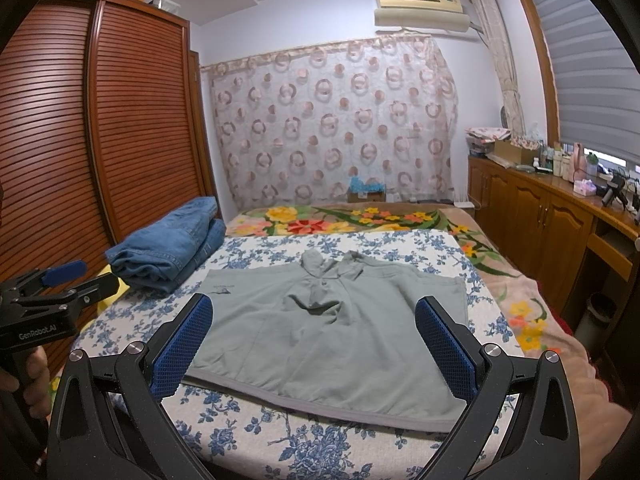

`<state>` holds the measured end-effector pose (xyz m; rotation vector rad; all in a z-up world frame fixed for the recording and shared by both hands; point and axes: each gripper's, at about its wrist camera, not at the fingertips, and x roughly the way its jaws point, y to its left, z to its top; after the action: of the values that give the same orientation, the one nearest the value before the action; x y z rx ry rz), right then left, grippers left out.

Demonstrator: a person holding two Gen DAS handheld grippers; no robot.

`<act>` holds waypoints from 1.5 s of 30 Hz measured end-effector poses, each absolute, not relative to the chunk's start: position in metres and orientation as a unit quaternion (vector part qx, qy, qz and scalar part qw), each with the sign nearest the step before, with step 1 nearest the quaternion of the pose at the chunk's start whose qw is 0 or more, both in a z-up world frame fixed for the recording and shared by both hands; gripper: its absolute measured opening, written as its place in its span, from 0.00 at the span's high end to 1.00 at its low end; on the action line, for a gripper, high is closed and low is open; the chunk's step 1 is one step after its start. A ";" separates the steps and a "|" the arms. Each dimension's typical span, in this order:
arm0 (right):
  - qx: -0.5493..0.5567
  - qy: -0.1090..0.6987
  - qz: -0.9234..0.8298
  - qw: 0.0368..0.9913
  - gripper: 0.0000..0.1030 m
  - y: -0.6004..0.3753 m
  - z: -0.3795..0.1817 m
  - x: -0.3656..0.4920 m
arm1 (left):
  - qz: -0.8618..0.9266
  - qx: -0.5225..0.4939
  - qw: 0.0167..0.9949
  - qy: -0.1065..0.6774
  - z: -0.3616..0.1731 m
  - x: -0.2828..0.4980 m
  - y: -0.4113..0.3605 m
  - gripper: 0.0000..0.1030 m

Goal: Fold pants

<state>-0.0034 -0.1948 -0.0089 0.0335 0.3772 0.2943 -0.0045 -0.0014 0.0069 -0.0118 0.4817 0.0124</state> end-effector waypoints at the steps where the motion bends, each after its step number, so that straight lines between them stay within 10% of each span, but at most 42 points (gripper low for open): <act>1: 0.017 0.187 0.146 0.971 0.00 -0.195 -0.009 -0.003 | 0.006 -0.006 0.971 0.238 0.007 -0.005 -0.001 0.19; 45: -0.010 0.295 0.149 0.944 0.00 -0.234 -0.082 0.036 | -0.017 -0.034 0.938 0.344 -0.078 0.028 0.027 0.19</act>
<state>0.0365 -0.2343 -0.0818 -0.0203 0.6008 0.3035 0.0278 0.0265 -0.0776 -0.0688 0.7029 -0.0350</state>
